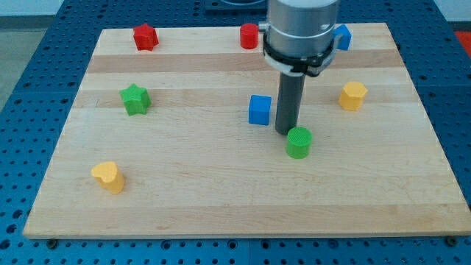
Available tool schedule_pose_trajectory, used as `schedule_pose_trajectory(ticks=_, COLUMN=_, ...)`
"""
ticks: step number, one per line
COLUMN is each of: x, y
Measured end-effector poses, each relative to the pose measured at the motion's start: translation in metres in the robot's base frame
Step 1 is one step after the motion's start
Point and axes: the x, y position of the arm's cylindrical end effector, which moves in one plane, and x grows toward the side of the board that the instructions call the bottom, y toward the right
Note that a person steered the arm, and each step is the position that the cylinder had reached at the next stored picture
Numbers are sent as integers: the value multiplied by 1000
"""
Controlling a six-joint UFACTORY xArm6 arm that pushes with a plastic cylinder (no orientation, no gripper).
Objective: Move the blue cube parallel to the green circle
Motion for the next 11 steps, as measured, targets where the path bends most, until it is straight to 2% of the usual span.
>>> schedule_pose_trajectory(ticks=2, x=-47, y=1)
schedule_pose_trajectory(ticks=5, x=-58, y=-29)
schedule_pose_trajectory(ticks=6, x=-52, y=-33)
schedule_pose_trajectory(ticks=9, x=2, y=-39)
schedule_pose_trajectory(ticks=11, x=3, y=-58)
